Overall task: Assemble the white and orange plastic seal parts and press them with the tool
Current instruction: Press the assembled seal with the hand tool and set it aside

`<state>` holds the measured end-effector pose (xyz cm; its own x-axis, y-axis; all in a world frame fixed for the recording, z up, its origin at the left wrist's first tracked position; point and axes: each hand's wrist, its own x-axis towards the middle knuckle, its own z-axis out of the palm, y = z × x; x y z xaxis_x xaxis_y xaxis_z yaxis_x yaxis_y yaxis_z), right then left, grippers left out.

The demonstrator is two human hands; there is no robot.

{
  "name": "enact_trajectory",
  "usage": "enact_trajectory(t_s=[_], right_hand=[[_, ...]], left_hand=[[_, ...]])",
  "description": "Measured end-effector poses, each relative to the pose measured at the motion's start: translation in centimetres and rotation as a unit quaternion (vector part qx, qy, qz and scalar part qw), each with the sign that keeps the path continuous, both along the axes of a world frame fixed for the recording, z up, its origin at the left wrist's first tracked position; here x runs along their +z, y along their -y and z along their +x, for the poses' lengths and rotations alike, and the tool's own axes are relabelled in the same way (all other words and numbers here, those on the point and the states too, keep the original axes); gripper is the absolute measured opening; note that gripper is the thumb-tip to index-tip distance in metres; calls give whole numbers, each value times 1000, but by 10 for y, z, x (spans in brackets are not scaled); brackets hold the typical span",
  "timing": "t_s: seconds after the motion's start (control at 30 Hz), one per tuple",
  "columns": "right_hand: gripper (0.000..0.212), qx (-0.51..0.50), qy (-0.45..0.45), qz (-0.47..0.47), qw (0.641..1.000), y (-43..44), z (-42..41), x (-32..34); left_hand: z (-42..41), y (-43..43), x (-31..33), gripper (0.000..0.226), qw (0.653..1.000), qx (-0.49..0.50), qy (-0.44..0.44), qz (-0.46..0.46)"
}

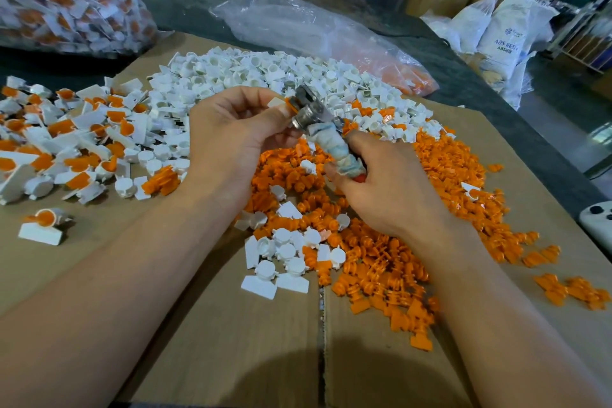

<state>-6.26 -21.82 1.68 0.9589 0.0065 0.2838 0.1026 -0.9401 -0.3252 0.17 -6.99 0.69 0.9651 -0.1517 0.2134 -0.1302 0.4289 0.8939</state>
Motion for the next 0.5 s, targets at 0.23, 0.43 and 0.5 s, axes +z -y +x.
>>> enact_trajectory(t_s=[0.23,0.43,0.5], right_hand=[[34,-90,28,-4,996,18,5,1],[43,-175,4,-16,984,36,10,-2],[46,-186,-4,-29,982,38,11,-3]], left_hand=[[-1,3,0,17,999,-7,-34,27],[-3,4,0,20,997,-23,-22,66],[-4,4,0,19,997,-23,-13,78]])
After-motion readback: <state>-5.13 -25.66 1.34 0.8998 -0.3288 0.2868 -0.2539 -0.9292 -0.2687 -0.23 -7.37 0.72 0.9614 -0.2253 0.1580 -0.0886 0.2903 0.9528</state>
